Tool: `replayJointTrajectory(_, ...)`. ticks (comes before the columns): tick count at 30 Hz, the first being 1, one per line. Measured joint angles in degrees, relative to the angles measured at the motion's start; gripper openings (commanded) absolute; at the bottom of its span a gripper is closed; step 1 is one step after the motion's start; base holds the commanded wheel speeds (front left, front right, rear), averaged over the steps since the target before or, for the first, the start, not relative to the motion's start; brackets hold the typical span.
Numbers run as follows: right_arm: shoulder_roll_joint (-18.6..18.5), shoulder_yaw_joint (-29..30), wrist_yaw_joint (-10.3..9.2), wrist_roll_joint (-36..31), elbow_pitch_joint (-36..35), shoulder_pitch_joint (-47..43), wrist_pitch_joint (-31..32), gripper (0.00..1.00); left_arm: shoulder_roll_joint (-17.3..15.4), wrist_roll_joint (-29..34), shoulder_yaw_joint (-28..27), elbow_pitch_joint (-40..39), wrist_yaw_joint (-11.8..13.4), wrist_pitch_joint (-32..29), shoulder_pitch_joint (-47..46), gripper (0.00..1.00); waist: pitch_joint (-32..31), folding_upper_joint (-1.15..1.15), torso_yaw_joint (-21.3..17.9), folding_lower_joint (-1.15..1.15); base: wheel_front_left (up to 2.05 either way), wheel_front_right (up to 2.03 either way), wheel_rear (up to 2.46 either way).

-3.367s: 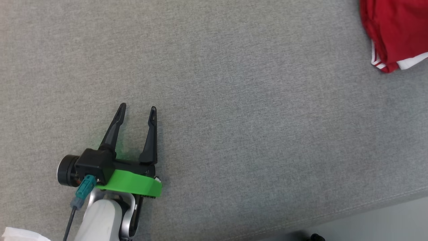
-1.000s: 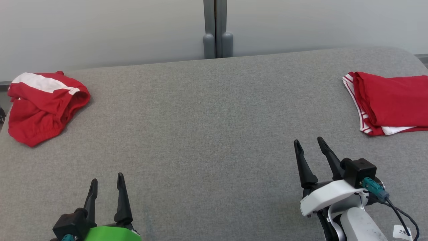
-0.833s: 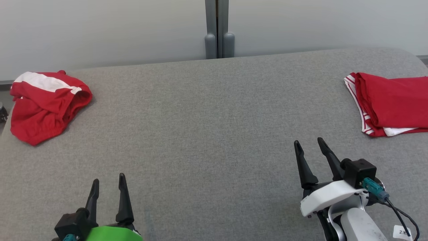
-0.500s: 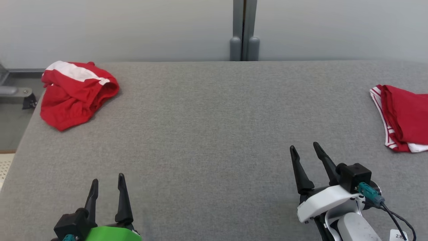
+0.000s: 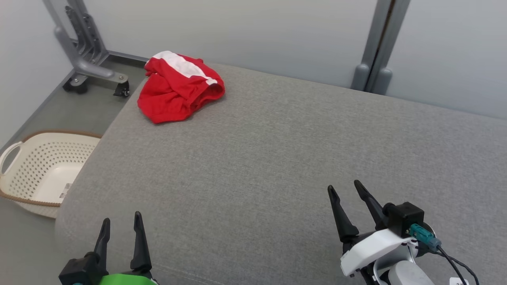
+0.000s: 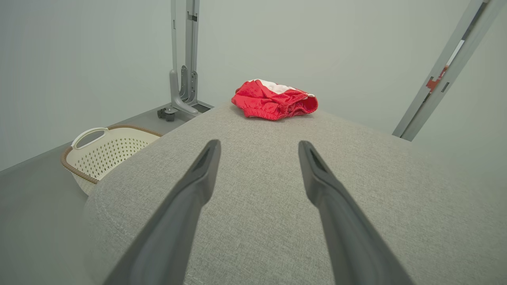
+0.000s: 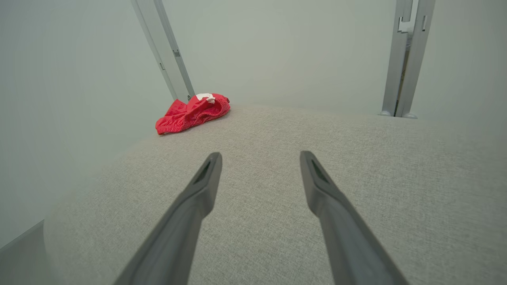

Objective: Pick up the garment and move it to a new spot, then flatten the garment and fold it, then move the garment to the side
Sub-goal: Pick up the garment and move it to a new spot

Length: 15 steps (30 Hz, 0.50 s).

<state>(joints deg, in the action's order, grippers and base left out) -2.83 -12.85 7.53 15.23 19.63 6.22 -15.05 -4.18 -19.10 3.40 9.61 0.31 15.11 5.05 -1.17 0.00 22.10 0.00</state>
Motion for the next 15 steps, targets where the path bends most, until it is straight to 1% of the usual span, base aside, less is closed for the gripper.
replayJointTrajectory(7,0.0,-2.3,0.00,0.4,0.5,1.1,0.0,1.00,-0.2,-0.5,-1.0,-0.4,0.2,0.0,0.5,1.00,-0.5,0.00,5.7,0.00,0.00,0.00,0.00)
replayJointTrajectory(10,0.1,-2.5,0.00,0.2,0.5,1.5,0.0,1.00,-0.1,-0.9,-1.0,-0.9,0.6,0.0,0.7,1.00,-0.2,0.00,6.9,0.00,0.00,0.00,0.00)
replayJointTrajectory(15,0.1,-1.4,0.00,-1.3,0.7,2.3,0.0,1.00,0.2,-1.1,-0.2,-1.1,0.7,0.0,0.8,1.00,1.6,0.00,7.5,0.00,0.00,0.00,0.00)
